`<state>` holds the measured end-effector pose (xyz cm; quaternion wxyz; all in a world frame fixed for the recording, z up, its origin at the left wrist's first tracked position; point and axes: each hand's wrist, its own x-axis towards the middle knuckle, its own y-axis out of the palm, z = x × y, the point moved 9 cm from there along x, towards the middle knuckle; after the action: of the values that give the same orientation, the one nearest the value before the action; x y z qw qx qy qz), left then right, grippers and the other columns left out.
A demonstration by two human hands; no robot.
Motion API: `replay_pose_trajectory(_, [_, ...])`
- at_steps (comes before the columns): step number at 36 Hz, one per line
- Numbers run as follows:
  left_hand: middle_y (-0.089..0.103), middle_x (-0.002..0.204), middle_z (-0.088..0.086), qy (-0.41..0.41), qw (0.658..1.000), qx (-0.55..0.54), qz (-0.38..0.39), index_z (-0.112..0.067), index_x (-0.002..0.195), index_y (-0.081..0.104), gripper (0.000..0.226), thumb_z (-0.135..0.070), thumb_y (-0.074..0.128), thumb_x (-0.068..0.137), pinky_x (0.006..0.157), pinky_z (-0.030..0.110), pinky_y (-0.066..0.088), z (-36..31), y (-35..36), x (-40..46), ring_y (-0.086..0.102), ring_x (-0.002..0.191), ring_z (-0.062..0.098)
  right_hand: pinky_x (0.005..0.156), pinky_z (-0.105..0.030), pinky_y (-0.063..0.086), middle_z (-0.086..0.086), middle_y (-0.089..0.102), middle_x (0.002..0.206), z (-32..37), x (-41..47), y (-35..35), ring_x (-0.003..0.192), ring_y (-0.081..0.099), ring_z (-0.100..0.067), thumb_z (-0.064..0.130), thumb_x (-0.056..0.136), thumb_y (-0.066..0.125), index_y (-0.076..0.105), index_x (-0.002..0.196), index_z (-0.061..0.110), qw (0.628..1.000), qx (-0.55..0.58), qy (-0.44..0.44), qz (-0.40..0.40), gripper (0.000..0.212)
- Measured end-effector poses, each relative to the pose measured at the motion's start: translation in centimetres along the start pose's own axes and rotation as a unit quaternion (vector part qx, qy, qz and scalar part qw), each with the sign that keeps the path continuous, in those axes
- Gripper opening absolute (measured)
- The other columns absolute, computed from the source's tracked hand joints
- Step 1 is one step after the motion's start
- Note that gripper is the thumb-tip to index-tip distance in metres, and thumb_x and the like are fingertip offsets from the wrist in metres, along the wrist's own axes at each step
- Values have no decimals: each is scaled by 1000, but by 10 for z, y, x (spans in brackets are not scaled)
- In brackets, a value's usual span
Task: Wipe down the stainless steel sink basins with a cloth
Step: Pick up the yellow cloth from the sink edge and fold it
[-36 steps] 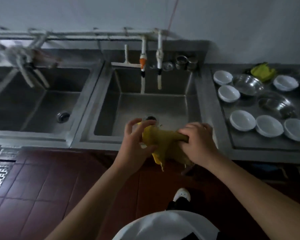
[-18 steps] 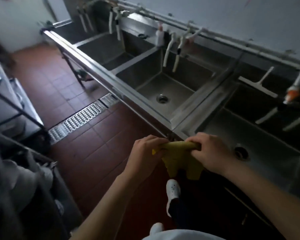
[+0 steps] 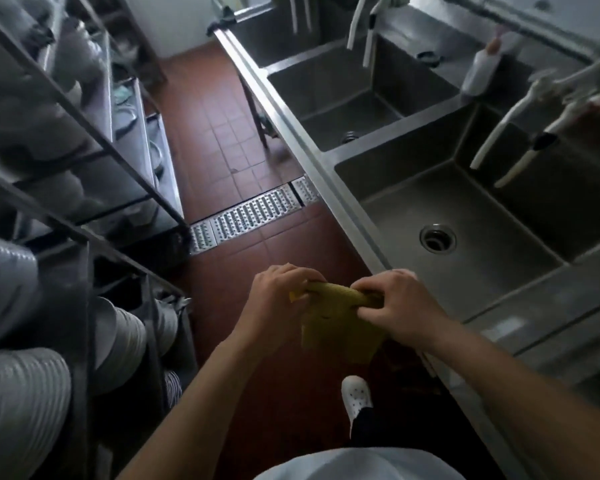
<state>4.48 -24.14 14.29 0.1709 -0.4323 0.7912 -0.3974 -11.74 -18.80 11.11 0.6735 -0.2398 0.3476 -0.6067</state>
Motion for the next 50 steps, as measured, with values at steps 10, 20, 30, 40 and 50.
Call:
replay_pose_trajectory(10, [70,109,4,-336,861,-351,-146,-19,120,61,51,-24,83,75,91,44,56,136,-20,82,68,101,20,105,-36,30,9,69,95,31,180,-39,99,59,-16,23,84,63,73,110,33,996,-60,-71,-5,30])
replay_pose_trajectory(20, [74,98,7,-355,785,-495,-112,-16,107,66,56,-33,86,58,72,28,56,258,-29,233,72,87,17,104,-33,28,6,73,106,29,363,-43,108,60,-17,18,80,67,75,108,29,996,-82,-42,-13,31])
replay_pose_trajectory(30, [70,95,-1,-174,896,-397,-96,-36,112,54,49,-16,82,77,63,27,57,333,-172,428,70,85,13,101,-46,38,5,72,103,89,559,-83,102,61,-20,14,77,73,77,104,24,996,-18,19,-84,29])
replay_pose_trajectory(40, [72,100,-8,-149,911,-384,-2,-34,96,74,30,-14,82,75,70,23,53,425,-246,595,68,94,14,93,-39,34,-1,57,98,127,738,-105,101,50,-23,15,76,73,78,101,27,985,-84,43,-144,28])
replay_pose_trajectory(50, [70,97,3,-275,817,-507,-12,-20,106,75,43,15,62,82,57,29,56,564,-321,763,68,74,15,86,-35,26,3,59,103,158,994,-92,105,49,-23,28,80,67,68,118,36,986,-59,48,-148,39])
